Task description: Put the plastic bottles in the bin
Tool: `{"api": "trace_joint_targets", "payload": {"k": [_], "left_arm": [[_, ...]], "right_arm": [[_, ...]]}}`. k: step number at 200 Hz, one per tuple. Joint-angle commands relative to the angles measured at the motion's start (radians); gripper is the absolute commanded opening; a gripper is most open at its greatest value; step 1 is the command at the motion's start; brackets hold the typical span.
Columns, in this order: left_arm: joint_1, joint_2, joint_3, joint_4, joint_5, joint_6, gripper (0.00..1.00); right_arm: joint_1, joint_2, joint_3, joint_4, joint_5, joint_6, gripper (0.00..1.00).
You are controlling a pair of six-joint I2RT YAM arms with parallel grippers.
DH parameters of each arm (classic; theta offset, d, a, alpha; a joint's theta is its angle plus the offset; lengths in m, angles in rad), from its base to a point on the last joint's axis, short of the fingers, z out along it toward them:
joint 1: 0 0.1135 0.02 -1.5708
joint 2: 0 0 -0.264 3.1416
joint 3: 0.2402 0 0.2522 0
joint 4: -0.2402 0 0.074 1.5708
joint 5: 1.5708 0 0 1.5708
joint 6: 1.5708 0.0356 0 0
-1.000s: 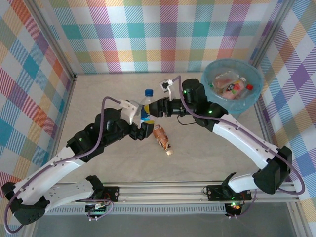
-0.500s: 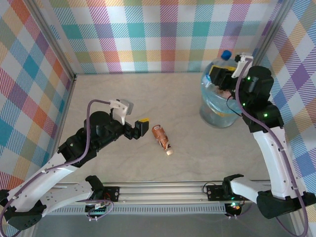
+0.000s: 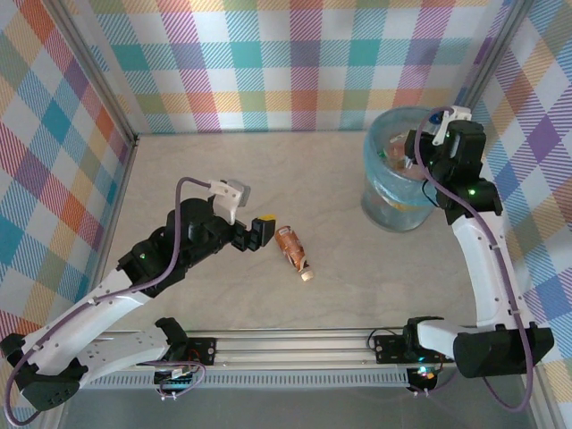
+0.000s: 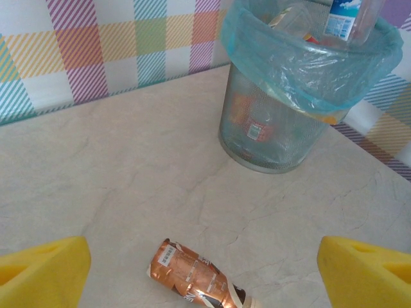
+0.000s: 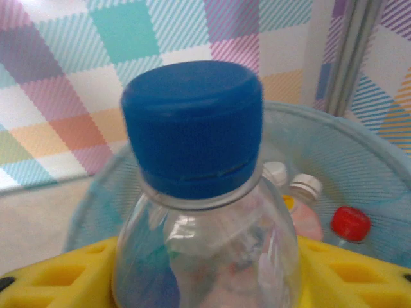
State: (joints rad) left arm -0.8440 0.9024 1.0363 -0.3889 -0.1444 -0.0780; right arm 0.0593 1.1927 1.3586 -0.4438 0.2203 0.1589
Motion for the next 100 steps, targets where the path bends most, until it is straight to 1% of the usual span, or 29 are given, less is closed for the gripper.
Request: {"api": "trace_joint_targets", "payload": {"k": [1, 6, 14, 45, 71, 100], "left_arm": [[-0.012, 0.003, 0.007, 0.018, -0.030, -0.015, 0.91], [-0.011, 0.004, 0.007, 0.018, -0.038, -0.017, 0.91], [-0.011, 0.002, 0.007, 0.019, -0.048, -0.019, 0.91], [-0.010, 0.005, 0.007, 0.024, -0.055, -0.020, 0.91], [-0.012, 0.014, 0.010, 0.024, -0.055, -0.020, 0.91], [-0.011, 0.027, 0.012, 0.028, -0.052, -0.022, 0.91]], "right_arm": [[-0.022, -0.007, -0.005, 0.003, 0.008, 0.009, 0.76], [-0.023, -0.010, -0.008, 0.003, 0.013, 0.010, 0.80], [-0.025, -0.017, -0.012, 0.005, 0.024, 0.009, 0.83], [-0.033, -0.030, -0.001, -0.010, 0.059, -0.008, 0.85], [-0.038, -0.031, -0.002, -0.016, 0.058, -0.022, 0.83], [-0.039, -0.011, -0.001, -0.033, -0.006, -0.004, 0.77]]}}
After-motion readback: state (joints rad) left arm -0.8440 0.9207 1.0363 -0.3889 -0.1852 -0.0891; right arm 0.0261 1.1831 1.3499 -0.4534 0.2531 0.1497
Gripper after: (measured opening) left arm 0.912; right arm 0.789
